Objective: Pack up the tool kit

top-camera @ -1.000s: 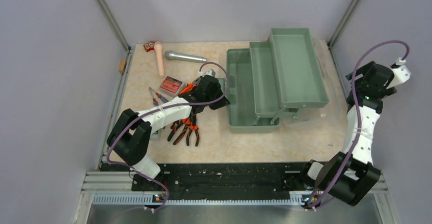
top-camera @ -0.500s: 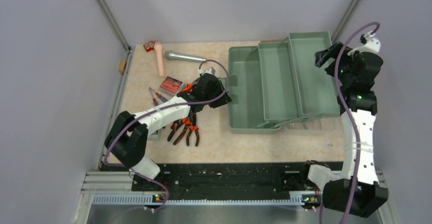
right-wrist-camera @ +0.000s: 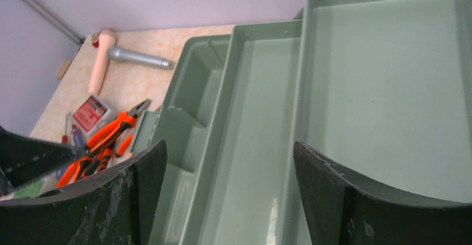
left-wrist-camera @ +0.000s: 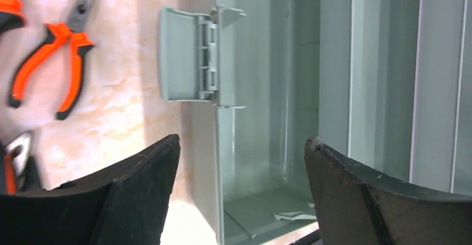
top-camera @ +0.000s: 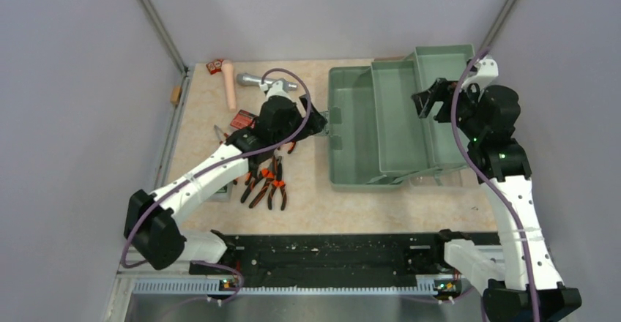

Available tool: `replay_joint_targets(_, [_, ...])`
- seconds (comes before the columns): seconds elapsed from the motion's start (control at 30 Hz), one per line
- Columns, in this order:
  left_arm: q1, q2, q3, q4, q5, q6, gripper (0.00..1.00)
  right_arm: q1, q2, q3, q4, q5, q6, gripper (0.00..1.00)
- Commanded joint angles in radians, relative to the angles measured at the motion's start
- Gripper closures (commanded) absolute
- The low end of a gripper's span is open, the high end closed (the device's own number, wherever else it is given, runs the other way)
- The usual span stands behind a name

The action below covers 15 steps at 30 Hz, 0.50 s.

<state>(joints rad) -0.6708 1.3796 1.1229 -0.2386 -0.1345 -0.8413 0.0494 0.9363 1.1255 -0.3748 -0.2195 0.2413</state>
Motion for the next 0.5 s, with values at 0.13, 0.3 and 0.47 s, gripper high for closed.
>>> replay_joint_targets(0.13, [0.129, -0.207, -0.119, -0.159, -0.096, 0.107, 0.13, 0.091, -0.091, -0.045, -0.069, 0.019, -0.076, 0.18])
replay_joint_targets(0.3, [0.232, -0.286, -0.18, -0.262, -0.146, 0.177, 0.15, 0.122, -0.13, -0.099, -0.048, 0.011, -0.076, 0.18])
replay_joint_targets(0.47, [0.245, -0.227, -0.159, -0.279, -0.234, 0.347, 0.2, 0.146, -0.154, -0.15, 0.02, -0.026, -0.073, 0.18])
